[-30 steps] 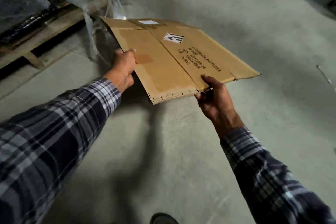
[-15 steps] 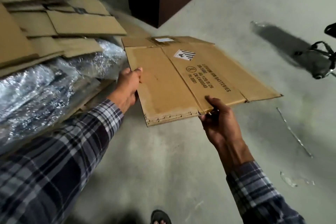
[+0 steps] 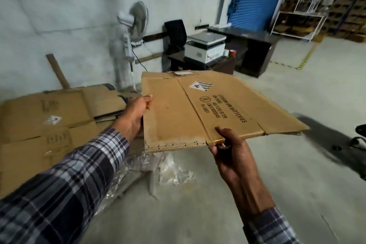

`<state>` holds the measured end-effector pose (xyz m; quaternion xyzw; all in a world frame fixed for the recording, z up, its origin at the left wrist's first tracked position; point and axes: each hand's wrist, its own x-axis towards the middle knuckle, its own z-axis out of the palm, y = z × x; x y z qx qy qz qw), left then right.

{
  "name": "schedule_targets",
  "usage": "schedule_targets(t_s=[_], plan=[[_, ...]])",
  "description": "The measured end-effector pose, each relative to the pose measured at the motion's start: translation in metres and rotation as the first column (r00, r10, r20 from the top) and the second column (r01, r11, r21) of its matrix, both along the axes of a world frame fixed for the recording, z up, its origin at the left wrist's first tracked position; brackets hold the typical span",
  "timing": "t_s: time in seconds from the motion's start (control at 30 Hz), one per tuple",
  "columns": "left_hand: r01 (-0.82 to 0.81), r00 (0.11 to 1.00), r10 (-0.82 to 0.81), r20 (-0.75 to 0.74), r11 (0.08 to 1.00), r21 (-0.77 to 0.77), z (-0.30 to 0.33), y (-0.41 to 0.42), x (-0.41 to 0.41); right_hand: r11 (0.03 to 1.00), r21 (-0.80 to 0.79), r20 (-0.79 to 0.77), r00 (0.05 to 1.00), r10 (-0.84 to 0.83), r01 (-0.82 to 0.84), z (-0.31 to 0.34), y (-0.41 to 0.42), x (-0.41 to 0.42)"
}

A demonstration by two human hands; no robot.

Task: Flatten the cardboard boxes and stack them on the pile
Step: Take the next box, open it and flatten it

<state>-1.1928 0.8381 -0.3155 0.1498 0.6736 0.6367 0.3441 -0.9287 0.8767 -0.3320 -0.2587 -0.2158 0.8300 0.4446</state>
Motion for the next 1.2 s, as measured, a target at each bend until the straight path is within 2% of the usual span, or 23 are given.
schedule_targets(t_s=[0.13,0.27,0.53,0.87,0.97,1.1,1.2], plan=[[-0.046,0.999,0.046,0.002,0.998,0.049,0.072,-0.030,-0.050,0.996,0.038,-0.005,0.997,0.076,-0.076,0.060,-0.014,-0.051],[-0.087,0.996,0.085,0.020,0.990,0.114,0.112,-0.071,-0.116,0.983,0.057,-0.020,0.984,0.175,-0.173,0.093,-0.032,-0.120],[-0.148,0.986,0.135,0.095,0.977,0.154,0.128,-0.159,-0.255,0.961,0.029,-0.005,0.962,0.275,-0.274,0.093,-0.073,-0.300],[-0.323,0.931,0.260,0.255,0.913,0.249,0.105,-0.233,-0.435,0.924,-0.040,0.034,0.923,0.382,-0.381,0.060,-0.118,-0.523],[-0.335,0.934,0.296,0.200,0.920,0.204,0.086,-0.241,-0.469,0.911,-0.040,0.046,0.911,0.411,-0.409,0.040,-0.122,-0.577],[-0.379,0.925,0.379,0.015,0.925,0.036,0.043,-0.246,-0.520,0.878,-0.085,0.079,0.876,0.476,-0.470,0.004,-0.117,-0.641],[-0.434,0.901,0.434,-0.015,0.900,-0.037,-0.004,-0.247,-0.561,0.845,-0.149,0.120,0.839,0.531,-0.514,-0.035,-0.110,-0.687]])
